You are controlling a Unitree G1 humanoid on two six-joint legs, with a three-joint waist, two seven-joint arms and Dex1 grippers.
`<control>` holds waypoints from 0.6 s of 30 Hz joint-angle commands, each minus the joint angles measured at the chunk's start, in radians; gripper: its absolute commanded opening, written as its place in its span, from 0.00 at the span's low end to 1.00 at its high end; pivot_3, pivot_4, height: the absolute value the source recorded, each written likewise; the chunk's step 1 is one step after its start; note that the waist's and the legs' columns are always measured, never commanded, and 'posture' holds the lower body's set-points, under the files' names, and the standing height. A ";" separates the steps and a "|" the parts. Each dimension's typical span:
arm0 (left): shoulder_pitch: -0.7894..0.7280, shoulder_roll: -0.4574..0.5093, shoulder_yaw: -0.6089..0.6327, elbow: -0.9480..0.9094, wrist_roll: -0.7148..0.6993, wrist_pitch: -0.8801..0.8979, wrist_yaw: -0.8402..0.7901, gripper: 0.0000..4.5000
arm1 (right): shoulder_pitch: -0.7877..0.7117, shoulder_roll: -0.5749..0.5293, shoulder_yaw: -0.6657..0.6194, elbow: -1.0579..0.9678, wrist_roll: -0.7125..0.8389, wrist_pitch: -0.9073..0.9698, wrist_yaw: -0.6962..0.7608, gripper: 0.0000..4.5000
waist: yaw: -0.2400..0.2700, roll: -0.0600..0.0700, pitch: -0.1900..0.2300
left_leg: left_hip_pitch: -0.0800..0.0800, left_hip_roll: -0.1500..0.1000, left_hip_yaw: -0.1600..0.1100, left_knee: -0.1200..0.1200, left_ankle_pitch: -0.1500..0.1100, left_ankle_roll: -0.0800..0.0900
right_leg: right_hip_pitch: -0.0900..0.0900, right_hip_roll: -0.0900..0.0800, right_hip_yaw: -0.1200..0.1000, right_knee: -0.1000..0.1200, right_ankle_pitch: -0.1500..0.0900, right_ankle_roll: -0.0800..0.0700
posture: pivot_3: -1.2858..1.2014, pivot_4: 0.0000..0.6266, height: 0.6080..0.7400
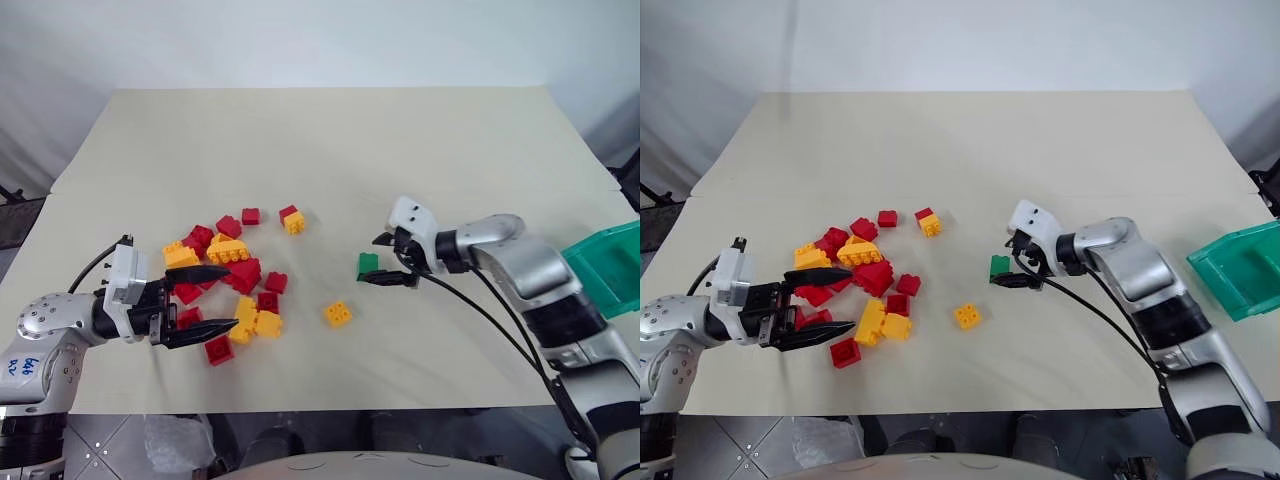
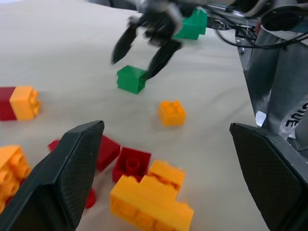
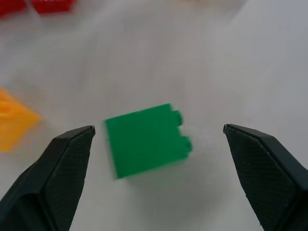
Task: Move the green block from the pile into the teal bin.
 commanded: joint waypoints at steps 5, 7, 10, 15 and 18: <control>0.043 -0.010 0.025 -0.074 -0.022 -0.017 0.040 1.00 | -0.044 0.040 0.033 0.079 -0.102 -0.072 0.057 0.91 | 0.003 0.000 0.000 | 0.000 0.000 0.000 0.001 0.000 0.000 | 0.000 0.000 0.000 0.000 0.000 0.000 | 0.52 0.24 1.00; 0.045 -0.012 0.024 -0.078 -0.023 -0.017 0.046 1.00 | -0.031 0.031 0.013 0.039 -0.089 -0.058 0.080 0.78 | 0.002 0.000 0.000 | 0.000 0.000 0.000 0.001 0.000 0.000 | 0.000 0.000 0.000 0.000 0.000 0.000 | 0.52 0.24 1.00; 0.023 -0.019 0.005 -0.067 -0.015 -0.021 0.055 1.00 | -0.011 0.016 -0.014 -0.015 -0.079 -0.029 0.089 0.54 | 0.003 0.000 0.000 | 0.000 0.000 0.000 0.001 0.000 0.000 | 0.000 0.000 0.000 0.000 0.000 0.000 | 0.52 0.24 1.00; -0.068 -0.059 -0.080 -0.030 0.022 -0.036 0.064 1.00 | 0.039 0.000 -0.107 -0.119 -0.045 0.035 0.048 0.47 | 0.011 0.000 0.000 | -0.001 0.000 -0.001 0.001 0.000 0.000 | 0.000 0.000 0.000 0.000 0.000 0.000 | 0.52 0.24 1.00; -0.159 -0.101 -0.170 0.009 0.075 -0.037 0.093 1.00 | 0.096 -0.005 -0.221 -0.200 -0.013 0.087 -0.026 0.47 | 0.011 0.000 0.000 | -0.001 -0.001 -0.001 0.002 0.000 0.000 | 0.001 0.000 0.000 0.000 0.000 0.000 | 0.52 0.24 1.00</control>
